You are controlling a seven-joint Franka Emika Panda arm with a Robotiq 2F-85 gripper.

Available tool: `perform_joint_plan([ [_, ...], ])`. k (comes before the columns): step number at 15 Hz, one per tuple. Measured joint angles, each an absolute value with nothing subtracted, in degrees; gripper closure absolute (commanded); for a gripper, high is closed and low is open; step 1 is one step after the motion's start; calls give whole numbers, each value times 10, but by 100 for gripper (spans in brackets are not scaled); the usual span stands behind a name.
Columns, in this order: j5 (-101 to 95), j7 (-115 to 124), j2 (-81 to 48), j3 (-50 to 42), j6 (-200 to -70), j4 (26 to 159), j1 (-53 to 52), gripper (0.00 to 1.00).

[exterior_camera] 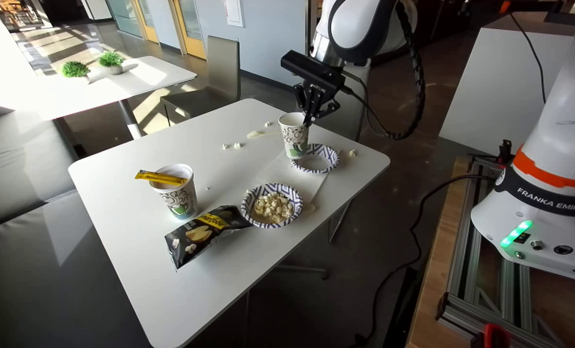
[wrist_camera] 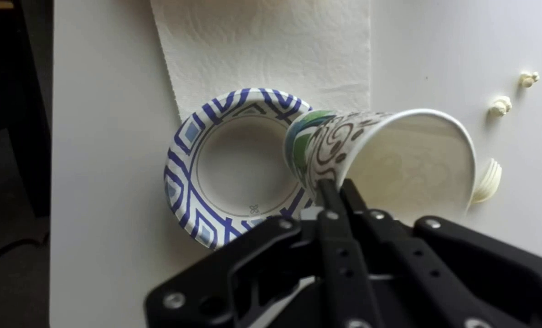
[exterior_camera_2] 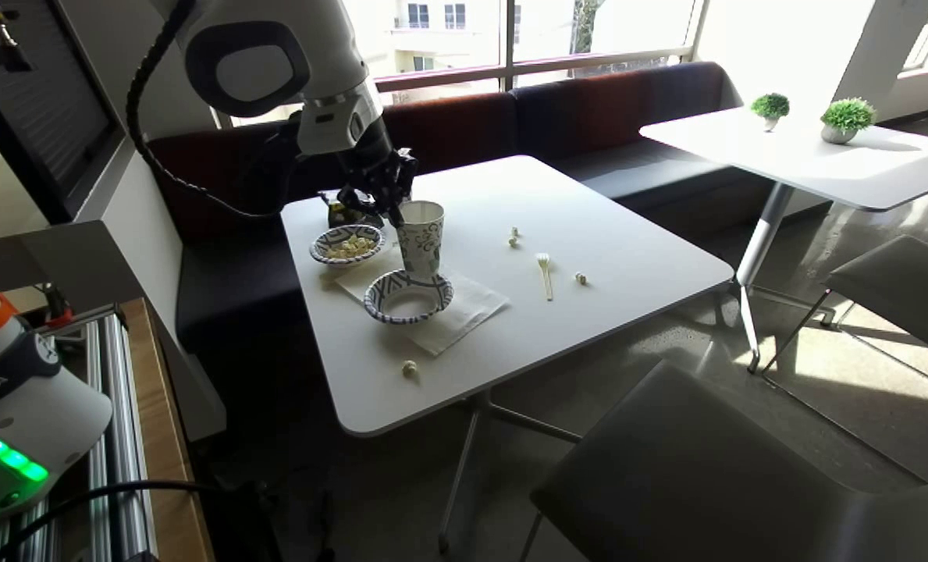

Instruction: Put the coffee cup at the back in the bowl on the right.

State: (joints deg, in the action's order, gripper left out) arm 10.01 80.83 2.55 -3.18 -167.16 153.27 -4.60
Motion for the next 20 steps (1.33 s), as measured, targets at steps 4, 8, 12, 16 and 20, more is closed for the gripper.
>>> perform_joint_plan([
  [4, 136, 781, 46, -30, -1673, 1559, -31, 99],
  [8, 160, 772, 42, -30, -1677, 1566, -13, 99],
  [12, 182, 765, 28, -29, -1685, 1566, -9, 99],
  [16, 197, 754, 12, -26, -1687, 1565, -11, 64],
  [20, 208, 735, 5, -25, -1735, 1565, -13, 33],
])
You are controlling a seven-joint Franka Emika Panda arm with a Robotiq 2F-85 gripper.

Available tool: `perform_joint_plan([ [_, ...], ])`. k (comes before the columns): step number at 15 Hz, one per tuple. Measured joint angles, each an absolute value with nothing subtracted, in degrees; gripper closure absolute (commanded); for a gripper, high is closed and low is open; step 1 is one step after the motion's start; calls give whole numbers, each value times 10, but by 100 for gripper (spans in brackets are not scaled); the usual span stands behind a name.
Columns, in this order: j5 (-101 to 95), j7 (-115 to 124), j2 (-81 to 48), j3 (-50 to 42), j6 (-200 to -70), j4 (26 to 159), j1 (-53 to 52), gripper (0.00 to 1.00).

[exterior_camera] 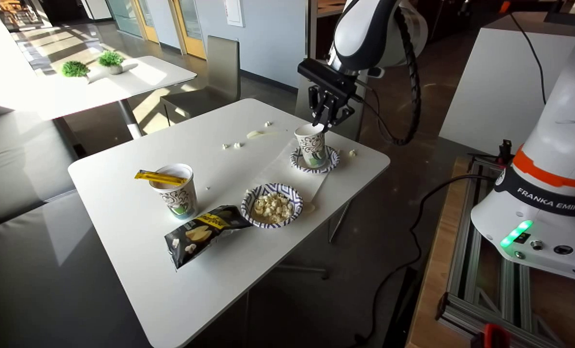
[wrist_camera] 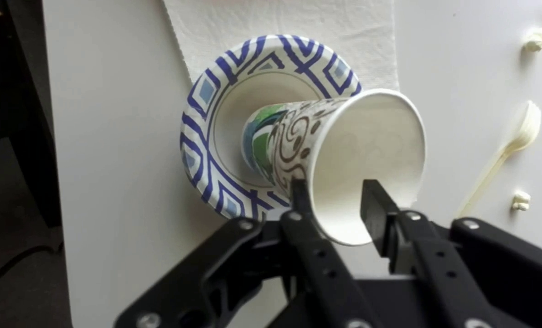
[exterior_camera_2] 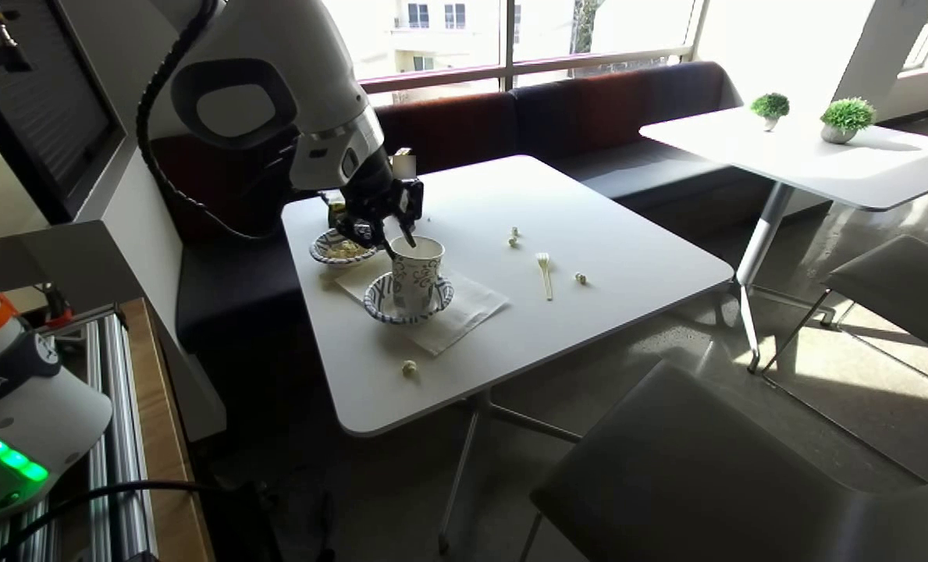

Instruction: Put the coffee cup at the back in the bowl on the right.

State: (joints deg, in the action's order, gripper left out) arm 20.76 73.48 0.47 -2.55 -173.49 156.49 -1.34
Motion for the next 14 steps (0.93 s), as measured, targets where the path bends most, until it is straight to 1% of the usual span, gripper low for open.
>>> perform_joint_plan([
  [4, 223, 686, 37, -22, -1742, 1576, -22, 2],
  [5, 224, 669, 47, -21, -1739, 1574, -23, 0],
  [9, 210, 585, 80, -9, -1686, 1573, -26, 0],
  [14, 151, 562, 83, 61, -1674, 1573, -39, 0],
])
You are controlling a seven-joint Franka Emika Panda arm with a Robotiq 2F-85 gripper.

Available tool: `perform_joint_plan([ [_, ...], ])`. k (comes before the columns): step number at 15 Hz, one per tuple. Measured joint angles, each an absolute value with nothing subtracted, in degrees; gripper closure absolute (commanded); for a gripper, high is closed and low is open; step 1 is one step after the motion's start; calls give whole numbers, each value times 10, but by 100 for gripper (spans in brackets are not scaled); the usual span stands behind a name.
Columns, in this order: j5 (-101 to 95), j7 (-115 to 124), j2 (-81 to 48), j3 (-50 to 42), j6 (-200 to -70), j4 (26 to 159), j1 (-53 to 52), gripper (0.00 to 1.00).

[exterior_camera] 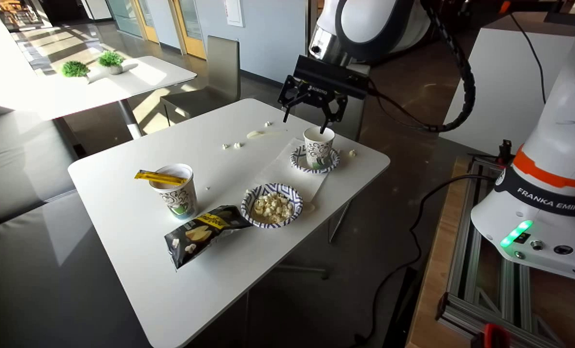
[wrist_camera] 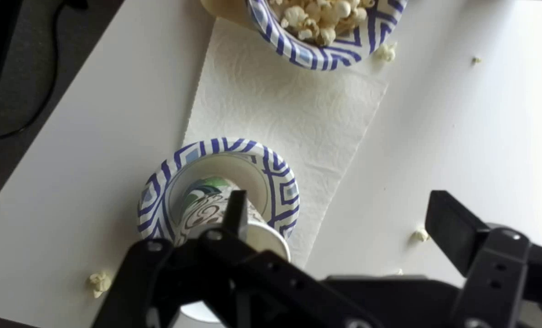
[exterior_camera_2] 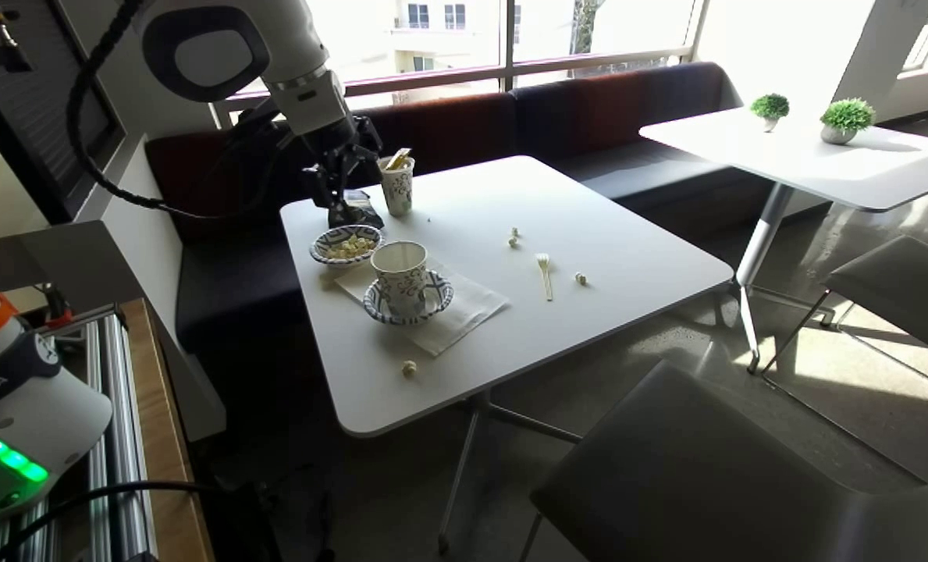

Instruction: Put the coffee cup at the back in the bowl on the right.

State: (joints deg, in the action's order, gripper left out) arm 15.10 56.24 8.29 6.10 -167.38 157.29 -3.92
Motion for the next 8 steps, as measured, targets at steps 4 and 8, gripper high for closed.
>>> perform_joint_plan([
  [4, 92, 559, 85, 119, -1666, 1558, -57, 0],
  [8, 83, 550, 85, 132, -1666, 1551, -67, 0],
])
